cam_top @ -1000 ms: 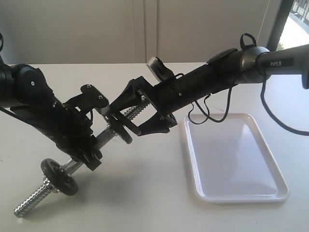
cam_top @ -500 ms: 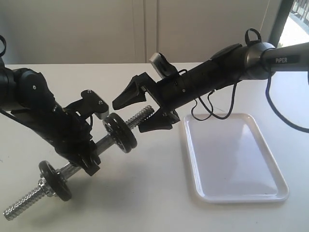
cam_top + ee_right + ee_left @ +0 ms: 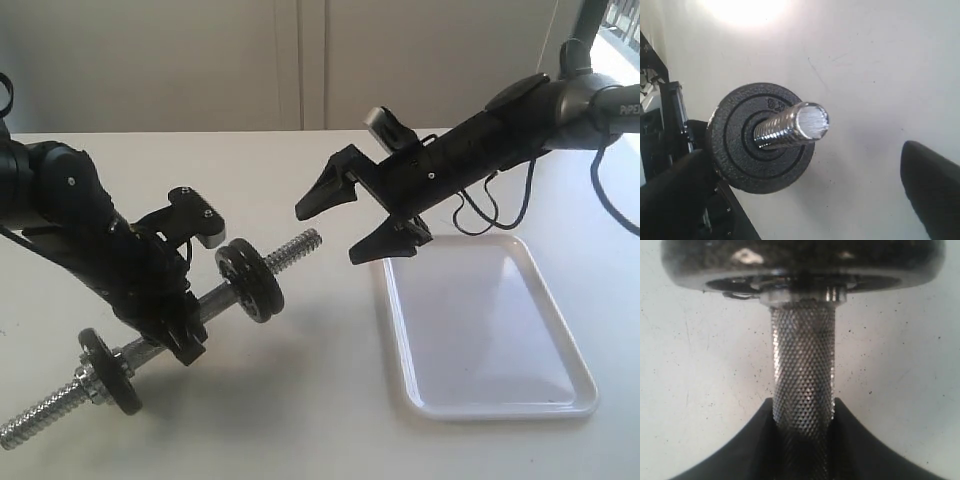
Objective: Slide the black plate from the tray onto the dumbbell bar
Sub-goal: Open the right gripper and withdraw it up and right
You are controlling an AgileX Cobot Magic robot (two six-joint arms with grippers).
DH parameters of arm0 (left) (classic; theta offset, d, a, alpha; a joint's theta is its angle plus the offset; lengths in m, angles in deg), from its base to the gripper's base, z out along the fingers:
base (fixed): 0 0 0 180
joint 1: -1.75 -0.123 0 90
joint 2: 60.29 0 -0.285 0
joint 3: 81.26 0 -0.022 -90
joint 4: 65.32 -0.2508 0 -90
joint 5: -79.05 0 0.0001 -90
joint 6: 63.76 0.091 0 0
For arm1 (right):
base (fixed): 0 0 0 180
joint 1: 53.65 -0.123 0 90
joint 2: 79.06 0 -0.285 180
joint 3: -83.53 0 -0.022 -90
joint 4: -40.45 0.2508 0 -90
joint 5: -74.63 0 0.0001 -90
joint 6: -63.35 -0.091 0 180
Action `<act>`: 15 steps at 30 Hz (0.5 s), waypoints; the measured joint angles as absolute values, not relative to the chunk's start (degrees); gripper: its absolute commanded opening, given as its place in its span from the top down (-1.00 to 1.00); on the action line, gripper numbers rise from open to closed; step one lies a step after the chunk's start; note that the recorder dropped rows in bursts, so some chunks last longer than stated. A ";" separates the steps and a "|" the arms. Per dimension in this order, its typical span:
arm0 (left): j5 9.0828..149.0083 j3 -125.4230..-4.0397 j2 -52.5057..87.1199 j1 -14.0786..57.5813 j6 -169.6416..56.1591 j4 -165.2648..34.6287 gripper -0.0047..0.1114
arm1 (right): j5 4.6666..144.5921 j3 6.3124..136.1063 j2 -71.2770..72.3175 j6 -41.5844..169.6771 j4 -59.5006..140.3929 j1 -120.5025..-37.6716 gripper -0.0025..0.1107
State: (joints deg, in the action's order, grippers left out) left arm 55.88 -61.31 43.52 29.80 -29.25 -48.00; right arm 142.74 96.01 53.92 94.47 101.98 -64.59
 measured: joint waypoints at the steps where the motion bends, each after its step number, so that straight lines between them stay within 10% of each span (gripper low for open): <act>1: 55.88 -61.31 43.52 29.80 -29.25 -48.00 0.92 | 142.74 96.01 53.92 93.60 101.98 -63.54 -0.29; 5: 55.88 -61.31 44.29 29.80 -29.09 -46.25 0.92 | 142.74 96.01 53.83 92.87 104.58 -60.89 0.96; 15: 56.37 -61.31 45.88 29.80 -28.97 -43.99 0.92 | 143.84 96.01 44.18 103.01 112.97 -60.06 0.96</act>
State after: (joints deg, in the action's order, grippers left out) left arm 56.37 -61.31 45.88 29.80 -28.97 -43.99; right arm 143.84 96.01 44.18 103.01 112.97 -60.06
